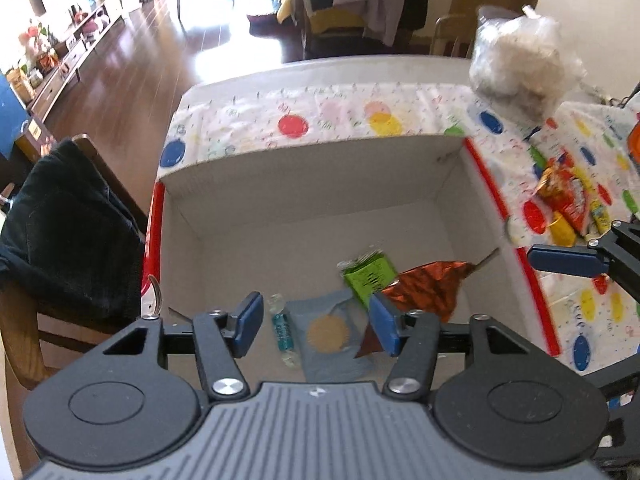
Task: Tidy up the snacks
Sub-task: 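Open the left tool into the box while the right tool releases the foil bag, then move both open tools back toward the remaining snacks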
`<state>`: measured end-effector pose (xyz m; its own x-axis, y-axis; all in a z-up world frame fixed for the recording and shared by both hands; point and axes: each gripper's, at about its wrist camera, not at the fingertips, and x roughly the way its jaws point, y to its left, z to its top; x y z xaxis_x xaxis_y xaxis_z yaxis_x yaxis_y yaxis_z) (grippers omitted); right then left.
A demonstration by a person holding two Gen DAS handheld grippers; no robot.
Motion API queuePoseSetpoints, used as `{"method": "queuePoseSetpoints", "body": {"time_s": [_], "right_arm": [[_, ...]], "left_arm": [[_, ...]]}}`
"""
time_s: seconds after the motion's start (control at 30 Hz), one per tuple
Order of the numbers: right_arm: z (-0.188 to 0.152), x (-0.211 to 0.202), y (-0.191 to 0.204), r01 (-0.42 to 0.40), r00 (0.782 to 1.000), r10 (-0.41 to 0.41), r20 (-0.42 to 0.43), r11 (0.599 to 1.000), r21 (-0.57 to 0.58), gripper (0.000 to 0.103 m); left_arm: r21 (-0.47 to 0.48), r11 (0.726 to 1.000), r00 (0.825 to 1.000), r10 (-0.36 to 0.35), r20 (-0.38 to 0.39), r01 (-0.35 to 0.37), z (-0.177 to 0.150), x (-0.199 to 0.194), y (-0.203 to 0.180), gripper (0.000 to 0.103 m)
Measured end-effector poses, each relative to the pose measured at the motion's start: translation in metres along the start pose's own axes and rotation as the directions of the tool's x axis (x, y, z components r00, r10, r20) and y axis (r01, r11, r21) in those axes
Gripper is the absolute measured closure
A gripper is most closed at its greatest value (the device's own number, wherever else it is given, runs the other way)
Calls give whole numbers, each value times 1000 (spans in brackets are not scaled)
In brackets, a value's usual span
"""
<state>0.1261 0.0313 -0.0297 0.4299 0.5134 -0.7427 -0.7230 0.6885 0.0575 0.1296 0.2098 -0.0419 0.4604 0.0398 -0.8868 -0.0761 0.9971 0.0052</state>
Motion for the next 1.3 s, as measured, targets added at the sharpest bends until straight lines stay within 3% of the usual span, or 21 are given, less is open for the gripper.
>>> {"method": "queuePoseSetpoints", "body": {"time_s": [0.33,0.7,0.87,1.1,1.3], "right_arm": [[-9,-53,-30,-1,995,-8,95,995,100,19],[-43,-105,-78,41,983,-76,166,979,201,7],[-67,-124,-106,79,978,-122,171,968,238,0],[-103,-142,-148,133,974,-179,141,950,283,0],[-136,-155,-199,188,969,-230,90,923,336,0]], "left_arm": [[38,996,989,-82,124,78,-4,-47,-40,34],[100,988,968,-138,208,120,-6,-66,-101,22],[100,982,960,-178,217,160,-4,-63,-131,19],[113,970,950,-233,208,213,1,-46,-178,17],[263,925,935,-320,154,274,9,-23,-226,17]]}}
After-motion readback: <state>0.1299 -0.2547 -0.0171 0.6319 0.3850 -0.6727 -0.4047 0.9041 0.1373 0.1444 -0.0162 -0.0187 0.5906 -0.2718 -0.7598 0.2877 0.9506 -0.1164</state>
